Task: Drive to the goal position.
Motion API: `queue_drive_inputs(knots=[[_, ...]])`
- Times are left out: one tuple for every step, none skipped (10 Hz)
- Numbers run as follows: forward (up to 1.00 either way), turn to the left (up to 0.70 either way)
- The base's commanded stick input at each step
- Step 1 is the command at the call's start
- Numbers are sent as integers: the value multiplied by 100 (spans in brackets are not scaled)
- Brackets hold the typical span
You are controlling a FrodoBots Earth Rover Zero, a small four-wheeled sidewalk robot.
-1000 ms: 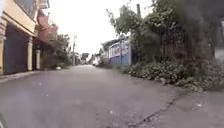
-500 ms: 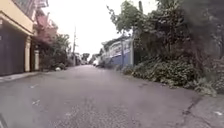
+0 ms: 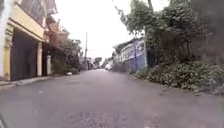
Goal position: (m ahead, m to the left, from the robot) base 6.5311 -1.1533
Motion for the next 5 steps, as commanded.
queue_drive_inputs(knots=[[70,0],[70,0],[70,0],[70,0],[70,0]])
